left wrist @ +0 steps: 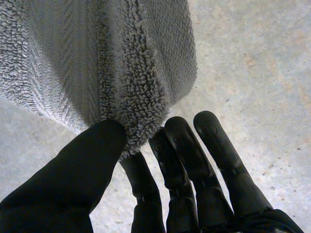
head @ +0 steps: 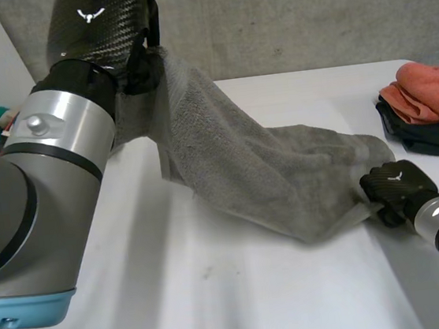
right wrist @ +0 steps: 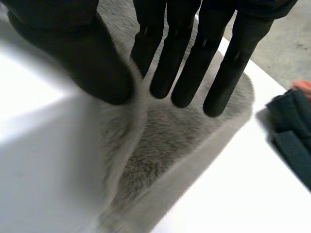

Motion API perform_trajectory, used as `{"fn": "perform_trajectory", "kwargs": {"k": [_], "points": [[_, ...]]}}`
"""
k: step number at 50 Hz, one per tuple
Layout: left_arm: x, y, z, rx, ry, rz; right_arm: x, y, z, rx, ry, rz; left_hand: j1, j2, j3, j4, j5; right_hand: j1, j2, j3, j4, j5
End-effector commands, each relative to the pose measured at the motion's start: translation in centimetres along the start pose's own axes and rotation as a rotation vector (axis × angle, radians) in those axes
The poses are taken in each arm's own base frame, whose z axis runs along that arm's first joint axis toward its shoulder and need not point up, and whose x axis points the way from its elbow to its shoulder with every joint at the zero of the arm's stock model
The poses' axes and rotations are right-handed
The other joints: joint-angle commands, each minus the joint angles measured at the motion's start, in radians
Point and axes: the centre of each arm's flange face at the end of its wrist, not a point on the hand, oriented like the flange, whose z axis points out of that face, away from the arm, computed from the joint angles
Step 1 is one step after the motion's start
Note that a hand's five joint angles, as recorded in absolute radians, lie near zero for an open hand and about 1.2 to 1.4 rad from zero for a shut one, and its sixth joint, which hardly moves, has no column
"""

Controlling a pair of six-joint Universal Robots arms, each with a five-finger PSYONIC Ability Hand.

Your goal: Fold the laundry.

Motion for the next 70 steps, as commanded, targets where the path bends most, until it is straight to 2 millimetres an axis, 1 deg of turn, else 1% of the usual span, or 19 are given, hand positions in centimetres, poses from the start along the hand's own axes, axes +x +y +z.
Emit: {"fn": "perform_trajectory", "kwargs": {"k": [1, 4, 8, 12, 18, 21, 26, 29, 32, 36, 40, 43, 47, 50, 57, 62, 65, 66, 70], "points": [[-1.3, -0.1, -0.4, -0.013, -0.03, 0.014, 2.1, -2.1, -0.8, 0.058, 0.07, -0.053, 0.268, 0.2, 0.204, 0.199, 0.252, 0.279, 0.262, 0.279, 0.278, 0.277], [-2.5, -0.5, -0.7, -0.015, -0.062, 0.025, 4.2, -5.5, -3.0, 0.144, 0.149, -0.072, 0.268, 0.2, 0.204, 0.199, 0.252, 0.279, 0.262, 0.279, 0.278, 0.277], [-5.0, -0.7, -1.3, -0.058, -0.121, 0.061, 7.7, -11.2, -7.9, 0.234, 0.256, -0.118, 0.268, 0.2, 0.204, 0.199, 0.252, 0.279, 0.262, 0.279, 0.278, 0.277], [-6.7, 0.6, -1.7, -0.179, -0.152, 0.098, 8.7, -15.1, -11.5, 0.255, 0.239, -0.171, 0.268, 0.2, 0.204, 0.199, 0.252, 0.279, 0.262, 0.279, 0.278, 0.277], [-7.3, 3.1, -2.9, -0.378, -0.129, 0.146, 9.0, -17.6, -14.0, 0.227, 0.19, -0.257, 0.268, 0.2, 0.204, 0.199, 0.252, 0.279, 0.262, 0.279, 0.278, 0.277], [-6.7, 6.1, -3.1, -0.511, -0.07, 0.191, 9.0, -17.0, -12.9, 0.166, 0.153, -0.287, 0.268, 0.2, 0.204, 0.199, 0.252, 0.279, 0.262, 0.279, 0.278, 0.277], [-6.1, 11.0, -2.5, -0.662, -0.008, 0.234, 6.6, -14.4, -8.2, 0.03, 0.021, -0.335, 0.268, 0.2, 0.204, 0.199, 0.252, 0.279, 0.262, 0.279, 0.278, 0.277], [-5.8, 14.3, -1.2, -0.721, 0.008, 0.241, 5.0, -12.8, -5.3, -0.059, -0.003, -0.364, 0.268, 0.2, 0.204, 0.199, 0.252, 0.279, 0.262, 0.279, 0.278, 0.277], [-6.0, 15.6, 1.5, -0.672, -0.011, 0.242, 5.2, -12.8, -2.5, -0.042, 0.072, -0.386, 0.268, 0.2, 0.204, 0.199, 0.252, 0.279, 0.262, 0.279, 0.278, 0.277], [-7.0, 13.7, 7.0, -0.429, -0.084, 0.248, 7.1, -15.1, 0.9, 0.134, 0.26, -0.407, 0.268, 0.2, 0.204, 0.199, 0.252, 0.279, 0.262, 0.279, 0.278, 0.277], [-8.4, 8.2, 11.9, -0.06, -0.19, 0.244, 10.2, -20.3, 1.5, 0.432, 0.499, -0.371, 0.268, 0.2, 0.204, 0.199, 0.252, 0.279, 0.262, 0.279, 0.278, 0.277], [-9.2, 4.6, 13.4, 0.153, -0.251, 0.243, 12.0, -23.6, 0.3, 0.642, 0.64, -0.311, 0.268, 0.2, 0.204, 0.199, 0.252, 0.279, 0.262, 0.279, 0.278, 0.277], [-9.1, 1.5, 12.7, 0.247, -0.267, 0.235, 12.7, -25.6, -2.1, 0.76, 0.703, -0.284, 0.268, 0.2, 0.204, 0.199, 0.252, 0.279, 0.262, 0.279, 0.278, 0.277], [-9.0, 2.0, 11.8, 0.201, -0.257, 0.231, 12.1, -25.2, -2.8, 0.75, 0.678, -0.285, 0.268, 0.2, 0.204, 0.199, 0.252, 0.279, 0.262, 0.279, 0.278, 0.277], [-8.5, 4.9, 7.0, -0.038, -0.2, 0.2, 9.8, -20.6, -3.2, 0.587, 0.558, -0.294, 0.268, 0.2, 0.204, 0.199, 0.252, 0.279, 0.262, 0.279, 0.278, 0.277], [-7.7, 9.4, 3.6, -0.261, -0.148, 0.199, 6.5, -16.0, -3.0, 0.437, 0.374, -0.295, 0.268, 0.2, 0.204, 0.199, 0.252, 0.279, 0.262, 0.279, 0.278, 0.277], [-7.5, 11.7, 2.8, -0.34, -0.129, 0.198, 4.9, -13.7, -2.7, 0.379, 0.282, -0.291, 0.268, 0.2, 0.204, 0.199, 0.252, 0.279, 0.262, 0.279, 0.278, 0.277], [-7.1, 14.4, 2.5, -0.412, -0.111, 0.202, 4.5, -13.1, -2.4, 0.363, 0.262, -0.289, 0.268, 0.2, 0.204, 0.199, 0.252, 0.279, 0.262, 0.279, 0.278, 0.277], [-6.3, 19.8, 1.9, -0.551, -0.077, 0.208, 2.1, -8.7, 0.2, 0.236, 0.152, -0.272, 0.268, 0.2, 0.204, 0.199, 0.252, 0.279, 0.262, 0.279, 0.278, 0.277]]}}
